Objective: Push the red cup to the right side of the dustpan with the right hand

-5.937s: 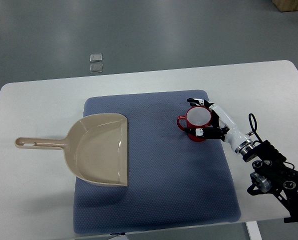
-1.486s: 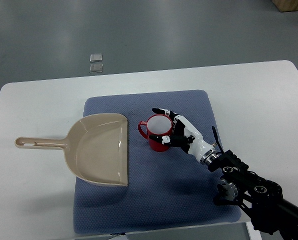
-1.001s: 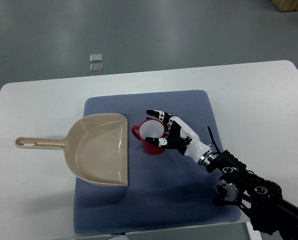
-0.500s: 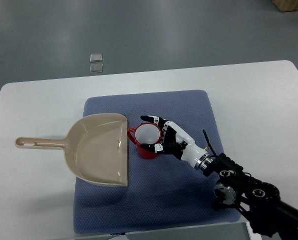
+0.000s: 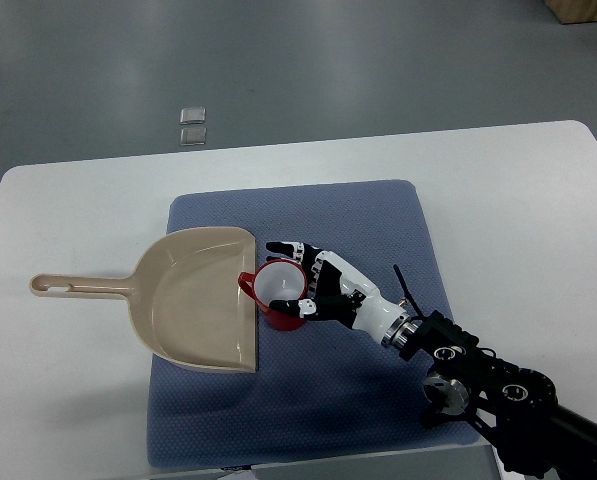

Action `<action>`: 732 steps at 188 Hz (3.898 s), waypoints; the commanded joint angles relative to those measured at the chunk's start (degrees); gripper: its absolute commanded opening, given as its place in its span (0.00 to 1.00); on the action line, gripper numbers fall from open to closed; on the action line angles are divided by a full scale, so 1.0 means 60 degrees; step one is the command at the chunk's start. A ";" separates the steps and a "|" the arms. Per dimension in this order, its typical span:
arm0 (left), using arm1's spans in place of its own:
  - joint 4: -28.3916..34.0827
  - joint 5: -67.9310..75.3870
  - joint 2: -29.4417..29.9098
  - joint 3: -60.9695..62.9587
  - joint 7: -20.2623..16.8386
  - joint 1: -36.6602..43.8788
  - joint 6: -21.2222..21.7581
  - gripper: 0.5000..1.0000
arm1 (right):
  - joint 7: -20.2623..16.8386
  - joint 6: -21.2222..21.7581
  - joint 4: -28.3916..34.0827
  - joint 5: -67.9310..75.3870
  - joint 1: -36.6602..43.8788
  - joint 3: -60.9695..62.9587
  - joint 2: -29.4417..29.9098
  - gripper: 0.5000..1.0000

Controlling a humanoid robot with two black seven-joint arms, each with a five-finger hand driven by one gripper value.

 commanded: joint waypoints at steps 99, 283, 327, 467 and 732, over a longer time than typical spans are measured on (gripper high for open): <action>0.0000 0.0000 0.0000 0.0000 0.0001 0.0000 0.0000 1.00 | 0.0000 0.0077 0.0071 -0.0059 -0.0015 -0.0302 0.0000 0.86; 0.0000 0.0000 0.0000 0.0000 0.0001 0.0000 0.0000 1.00 | 0.0014 0.0062 0.0071 0.0044 0.0160 -0.0111 0.0000 0.86; 0.0000 0.0000 0.0000 0.0000 0.0001 0.0000 0.0000 1.00 | 0.0029 0.0077 0.0057 0.0058 0.0307 0.0138 0.0000 0.86; 0.0000 0.0000 0.0000 0.0000 0.0001 0.0000 0.0000 1.00 | -0.0044 -0.0187 -0.0485 0.2768 0.1406 0.1105 -0.0527 0.86; 0.0000 0.0000 0.0000 0.0000 0.0001 0.0000 0.0000 1.00 | -0.1568 -0.1886 -0.2419 0.8261 0.3354 0.1529 -0.0967 0.86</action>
